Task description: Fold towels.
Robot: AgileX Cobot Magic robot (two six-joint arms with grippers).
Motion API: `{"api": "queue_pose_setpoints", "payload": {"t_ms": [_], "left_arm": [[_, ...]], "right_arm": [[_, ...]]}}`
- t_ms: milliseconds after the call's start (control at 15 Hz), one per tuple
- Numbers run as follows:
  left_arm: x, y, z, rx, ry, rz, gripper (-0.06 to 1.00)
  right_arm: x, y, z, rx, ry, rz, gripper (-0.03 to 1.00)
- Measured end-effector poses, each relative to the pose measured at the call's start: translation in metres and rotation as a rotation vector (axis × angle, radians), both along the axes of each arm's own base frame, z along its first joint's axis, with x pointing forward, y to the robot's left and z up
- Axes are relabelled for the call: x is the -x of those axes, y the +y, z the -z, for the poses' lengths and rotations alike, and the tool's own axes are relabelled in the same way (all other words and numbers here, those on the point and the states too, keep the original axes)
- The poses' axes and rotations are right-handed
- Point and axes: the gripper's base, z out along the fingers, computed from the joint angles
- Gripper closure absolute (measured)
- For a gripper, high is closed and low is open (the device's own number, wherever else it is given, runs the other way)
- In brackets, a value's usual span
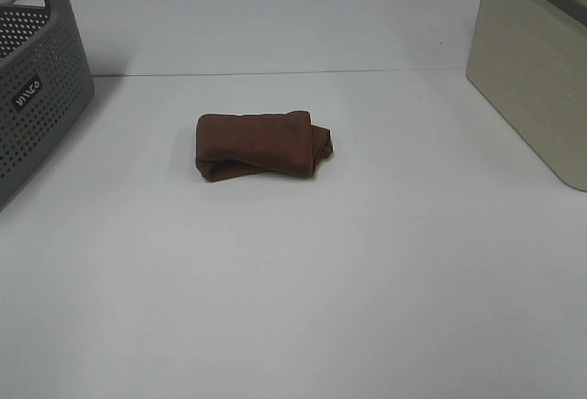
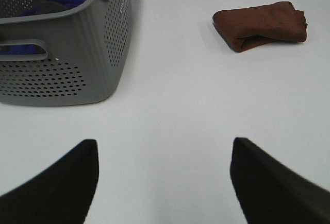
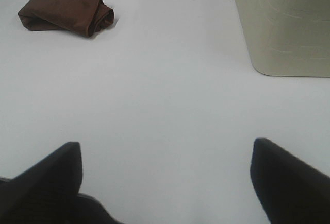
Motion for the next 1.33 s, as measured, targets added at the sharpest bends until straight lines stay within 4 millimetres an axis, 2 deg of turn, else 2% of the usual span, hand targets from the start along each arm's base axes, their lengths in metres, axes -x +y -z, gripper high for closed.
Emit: {"api": "queue_pose_setpoints", "payload": {"t_ms": [333,533,1333], "left_arm": [[0.0,0.0,0.0,0.0,0.0,0.0,0.26],[0.0,0.0,0.0,0.0,0.0,0.0,0.26],[0.0,0.0,0.0,0.0,0.0,0.0,0.26]], "right_arm": [[0.0,0.0,0.0,0.0,0.0,0.002,0.13],[-0.0006,0.0005,0.0,0.0,0.0,0.075,0.13],[-0.0006,0.0005,0.0,0.0,0.0,0.077,0.13]]}}
